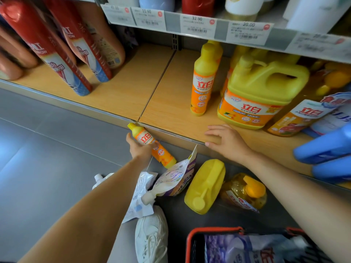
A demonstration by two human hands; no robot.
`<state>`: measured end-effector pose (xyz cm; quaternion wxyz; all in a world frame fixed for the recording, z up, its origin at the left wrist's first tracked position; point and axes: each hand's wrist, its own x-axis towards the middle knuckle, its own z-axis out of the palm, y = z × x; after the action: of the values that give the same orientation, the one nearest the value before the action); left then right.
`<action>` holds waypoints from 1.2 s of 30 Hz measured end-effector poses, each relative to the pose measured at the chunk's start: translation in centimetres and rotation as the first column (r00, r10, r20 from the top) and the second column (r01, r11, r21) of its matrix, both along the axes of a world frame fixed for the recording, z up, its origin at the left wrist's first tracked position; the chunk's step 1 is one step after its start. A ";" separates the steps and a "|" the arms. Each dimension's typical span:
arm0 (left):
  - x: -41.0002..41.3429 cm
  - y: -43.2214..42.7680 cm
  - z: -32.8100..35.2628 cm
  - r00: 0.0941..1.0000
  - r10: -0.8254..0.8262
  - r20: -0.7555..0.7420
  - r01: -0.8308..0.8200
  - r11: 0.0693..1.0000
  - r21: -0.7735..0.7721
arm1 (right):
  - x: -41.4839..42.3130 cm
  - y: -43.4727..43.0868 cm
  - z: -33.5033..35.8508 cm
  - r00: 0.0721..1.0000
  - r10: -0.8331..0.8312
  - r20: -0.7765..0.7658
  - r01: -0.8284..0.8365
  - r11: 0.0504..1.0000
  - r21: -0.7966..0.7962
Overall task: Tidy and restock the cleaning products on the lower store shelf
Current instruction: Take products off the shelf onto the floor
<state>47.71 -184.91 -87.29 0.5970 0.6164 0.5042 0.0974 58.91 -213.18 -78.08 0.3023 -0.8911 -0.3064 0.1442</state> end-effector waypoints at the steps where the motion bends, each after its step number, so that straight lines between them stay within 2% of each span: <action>1: -0.2 0.2 0.4 1.000 -0.014 0.008 0.014 1.000 -0.007 | -0.2 -0.2 0.2 1.000 -0.020 -0.017 0.020 1.000 0.004; 3: -1.0 0.7 1.4 1.000 -0.023 -0.022 0.024 0.999 0.044 | -0.6 -0.3 0.8 0.997 -0.040 -0.063 0.042 0.999 0.022; 5: -2.3 1.8 2.7 0.996 0.018 -0.093 -0.002 0.986 0.164 | -1.0 0.2 1.5 0.992 -0.070 -0.108 0.079 0.994 0.081; 8: -3.4 3.7 4.7 0.998 0.019 -0.068 -0.002 0.971 0.239 | -1.3 1.6 2.9 0.975 -0.139 -0.172 0.169 0.971 0.170; 11: -2.7 3.8 6.5 0.996 -0.090 -0.030 0.094 0.974 0.207 | -1.9 3.1 4.0 0.971 -0.126 -0.205 0.162 0.972 0.168; 15: -2.4 2.3 5.8 0.984 -0.150 -0.098 0.166 0.970 0.178 | -1.5 3.6 4.0 0.998 -0.047 -0.030 0.048 0.999 0.025; 18: -2.2 1.5 4.3 0.979 -0.155 -0.133 0.172 0.977 0.129 | -0.1 2.5 3.2 0.991 0.014 0.130 0.002 0.992 -0.123; 23: -0.7 0.3 1.4 0.969 -0.097 -0.226 0.103 0.995 0.015 | 1.2 0.5 0.8 0.978 0.128 0.162 -0.074 0.949 -0.307; 27: 0.7 -0.7 -0.5 0.964 -0.041 -0.263 0.017 0.996 -0.092 | 0.5 -0.5 -1.5 0.969 0.126 0.213 -0.074 0.968 -0.238; 33: 2.9 -2.2 -1.9 0.951 0.105 -0.290 -0.130 0.989 -0.068 | 0.7 -0.5 -2.6 0.966 0.089 0.244 -0.055 0.988 -0.142; 36: 3.1 -1.7 -2.3 0.960 0.133 -0.248 -0.175 0.972 -0.155 | 0.8 -0.6 -2.7 0.966 0.083 0.247 -0.053 0.991 -0.126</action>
<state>50.80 -186.57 -89.58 0.5753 0.5274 0.6247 0.0251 59.72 -213.77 -80.83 0.2025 -0.9075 -0.3635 0.0584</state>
